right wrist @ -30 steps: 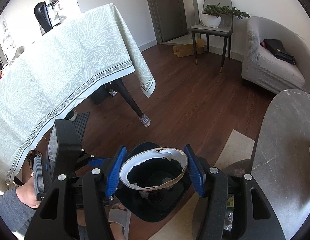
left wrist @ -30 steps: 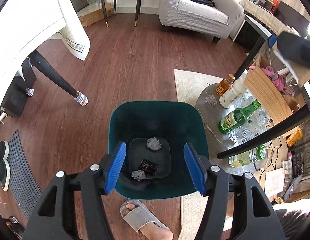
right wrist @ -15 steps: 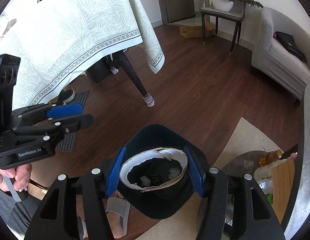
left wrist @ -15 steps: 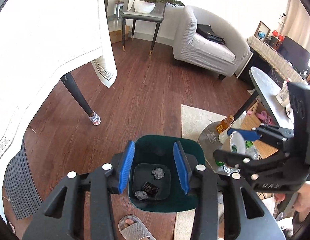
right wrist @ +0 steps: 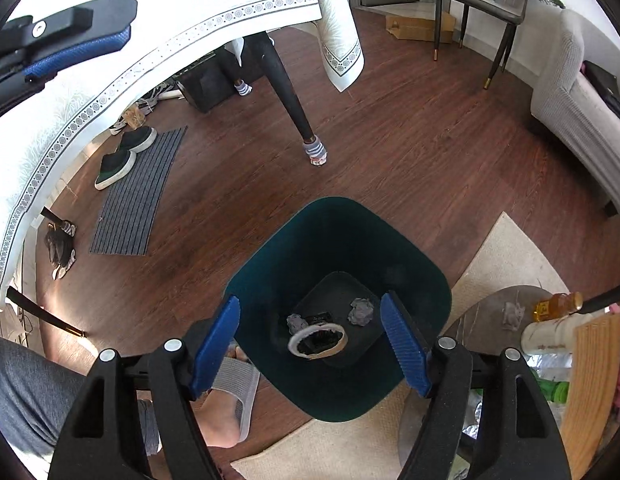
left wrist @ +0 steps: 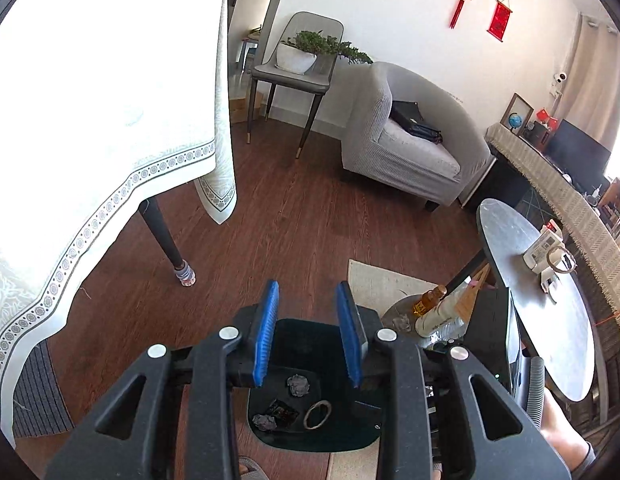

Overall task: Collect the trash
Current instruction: 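Move both open tools back over the table toward the remaining items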

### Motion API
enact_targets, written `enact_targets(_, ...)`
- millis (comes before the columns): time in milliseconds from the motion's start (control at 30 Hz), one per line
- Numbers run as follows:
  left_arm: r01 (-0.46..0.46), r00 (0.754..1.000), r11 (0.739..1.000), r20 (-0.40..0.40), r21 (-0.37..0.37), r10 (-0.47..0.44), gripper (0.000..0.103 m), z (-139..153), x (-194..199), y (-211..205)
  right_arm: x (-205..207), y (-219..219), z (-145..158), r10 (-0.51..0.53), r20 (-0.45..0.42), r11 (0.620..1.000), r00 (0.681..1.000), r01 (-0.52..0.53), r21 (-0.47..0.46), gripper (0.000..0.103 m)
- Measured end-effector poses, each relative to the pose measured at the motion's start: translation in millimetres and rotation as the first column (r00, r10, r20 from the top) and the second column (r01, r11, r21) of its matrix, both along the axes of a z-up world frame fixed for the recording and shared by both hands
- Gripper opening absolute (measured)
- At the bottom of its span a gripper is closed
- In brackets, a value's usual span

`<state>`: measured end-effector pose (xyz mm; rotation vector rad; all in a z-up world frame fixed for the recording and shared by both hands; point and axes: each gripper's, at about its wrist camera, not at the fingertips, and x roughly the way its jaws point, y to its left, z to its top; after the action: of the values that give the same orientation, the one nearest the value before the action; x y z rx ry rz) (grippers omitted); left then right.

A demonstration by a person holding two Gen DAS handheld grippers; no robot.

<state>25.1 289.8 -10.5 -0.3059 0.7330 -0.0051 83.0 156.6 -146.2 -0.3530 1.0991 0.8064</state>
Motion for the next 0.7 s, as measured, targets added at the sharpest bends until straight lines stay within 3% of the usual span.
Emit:
enact_targets(367,0.008,0.999,1.000,0.032,-0.006,-0.008,0.031,13,5,-12,-1,-19,31,-0.030,0.062,0.995,0.998,0.024,0.094,0.074)
enact_targets(700,0.025,0.997,1.000,0.071,-0.003,-0.025,0.031,27,10,-35,-4,-55,73,-0.077,0.163,0.979,0.984,0.044,0.197,0.061)
